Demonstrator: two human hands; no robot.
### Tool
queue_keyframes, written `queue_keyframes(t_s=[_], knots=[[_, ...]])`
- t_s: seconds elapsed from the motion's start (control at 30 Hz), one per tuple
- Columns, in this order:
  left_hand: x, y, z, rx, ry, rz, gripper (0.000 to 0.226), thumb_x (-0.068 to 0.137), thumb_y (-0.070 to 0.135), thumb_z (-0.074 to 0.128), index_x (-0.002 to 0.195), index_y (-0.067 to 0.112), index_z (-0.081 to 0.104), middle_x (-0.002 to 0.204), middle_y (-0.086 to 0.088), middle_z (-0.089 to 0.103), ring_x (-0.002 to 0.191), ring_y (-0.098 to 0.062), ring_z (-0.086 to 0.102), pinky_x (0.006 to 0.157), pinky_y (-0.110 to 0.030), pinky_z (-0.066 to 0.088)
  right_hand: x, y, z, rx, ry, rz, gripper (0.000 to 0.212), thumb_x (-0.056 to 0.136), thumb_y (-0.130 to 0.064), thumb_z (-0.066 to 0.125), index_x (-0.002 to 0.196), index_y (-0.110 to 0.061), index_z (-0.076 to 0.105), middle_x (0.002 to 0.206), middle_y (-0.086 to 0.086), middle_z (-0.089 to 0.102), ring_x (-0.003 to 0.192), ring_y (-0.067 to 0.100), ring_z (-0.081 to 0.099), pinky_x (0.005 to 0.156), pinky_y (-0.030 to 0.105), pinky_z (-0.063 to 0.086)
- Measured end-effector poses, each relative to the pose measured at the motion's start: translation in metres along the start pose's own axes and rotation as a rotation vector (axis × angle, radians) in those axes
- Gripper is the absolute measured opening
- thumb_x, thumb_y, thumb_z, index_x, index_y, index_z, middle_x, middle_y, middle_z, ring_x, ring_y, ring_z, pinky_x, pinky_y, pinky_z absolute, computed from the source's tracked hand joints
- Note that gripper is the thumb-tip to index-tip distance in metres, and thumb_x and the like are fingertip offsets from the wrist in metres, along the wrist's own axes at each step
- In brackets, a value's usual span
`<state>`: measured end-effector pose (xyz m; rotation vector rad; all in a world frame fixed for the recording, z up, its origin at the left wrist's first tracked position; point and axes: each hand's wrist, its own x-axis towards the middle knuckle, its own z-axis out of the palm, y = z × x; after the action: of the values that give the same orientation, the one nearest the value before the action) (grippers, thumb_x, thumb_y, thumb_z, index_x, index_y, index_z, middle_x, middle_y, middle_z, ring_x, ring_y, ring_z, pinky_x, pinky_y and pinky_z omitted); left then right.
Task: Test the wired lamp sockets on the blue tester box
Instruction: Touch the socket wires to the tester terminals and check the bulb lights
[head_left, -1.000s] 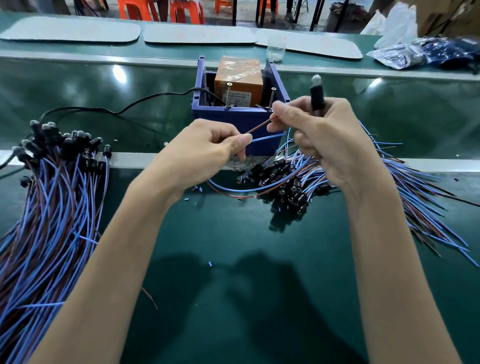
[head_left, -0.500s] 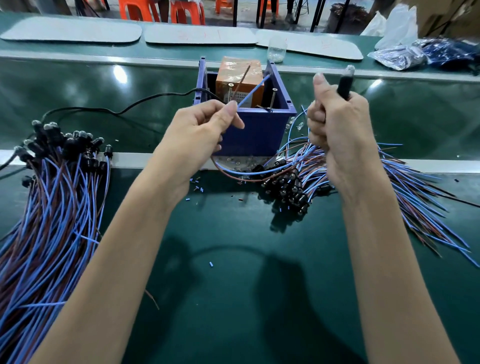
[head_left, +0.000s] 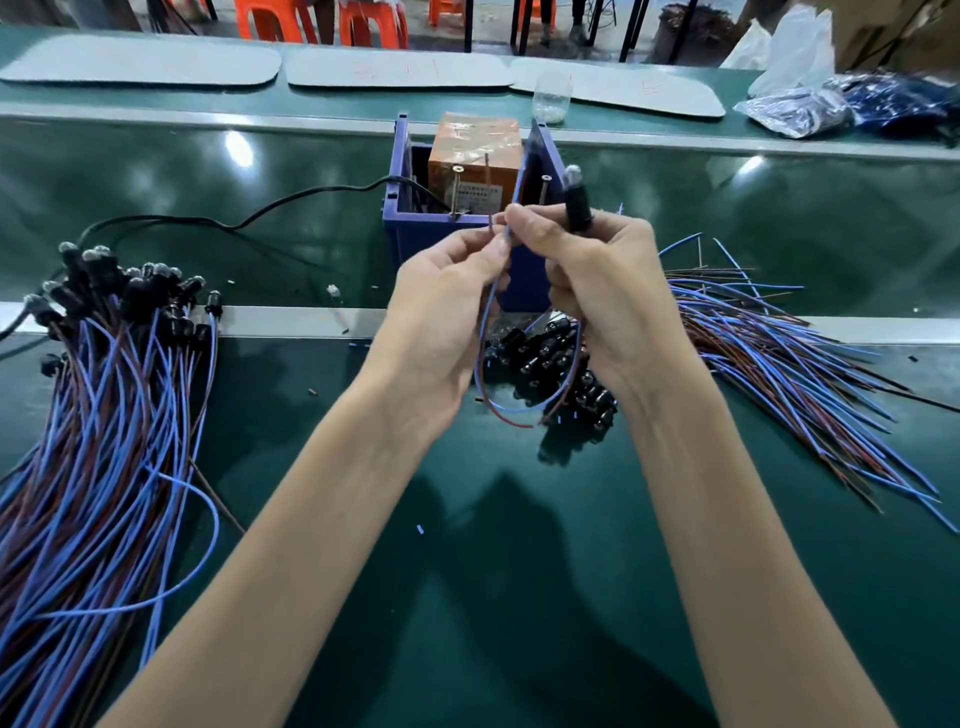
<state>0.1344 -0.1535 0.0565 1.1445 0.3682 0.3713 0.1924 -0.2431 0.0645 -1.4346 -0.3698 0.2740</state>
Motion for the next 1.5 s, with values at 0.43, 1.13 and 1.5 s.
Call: queue_keyframes(t_s=[0.43,1.13,1.5], knots=[[0.013,0.007,-0.021,0.111,0.248,0.069,0.022,0.1,0.015,0.046,0.094,0.019,0.067,0.054,0.01,0.04,0.047,-0.004,0.038,0.049,-0.011,0.038,0.016,-0.002,-0.017,0.258,0.157,0.036,0.019,0.103,-0.013,0.039,0.085,-0.014,0.042,0.071,0.003,0.073,0.063,0.013,0.072,0.033,0.013,0.019],[0.028,0.001,-0.049,0.41,0.218,0.214,0.025,0.095,0.005,0.055,0.119,0.005,0.063,0.079,0.002,0.071,0.056,-0.006,0.066,0.069,-0.018,0.056,0.029,0.017,-0.035,0.028,0.246,0.065,0.018,0.092,0.003,0.049,0.093,-0.01,0.062,0.083,0.002,0.072,0.051,-0.002,0.055,0.038,0.012,0.027],[0.028,-0.004,-0.047,0.47,0.165,0.186,0.027,0.096,0.002,0.051,0.117,0.012,0.065,0.076,0.004,0.07,0.053,-0.004,0.064,0.071,-0.018,0.056,0.031,0.026,-0.036,-0.046,0.183,0.108,0.022,0.093,-0.002,0.049,0.091,-0.015,0.066,0.085,-0.003,0.073,0.053,-0.002,0.051,0.037,0.011,0.027]])
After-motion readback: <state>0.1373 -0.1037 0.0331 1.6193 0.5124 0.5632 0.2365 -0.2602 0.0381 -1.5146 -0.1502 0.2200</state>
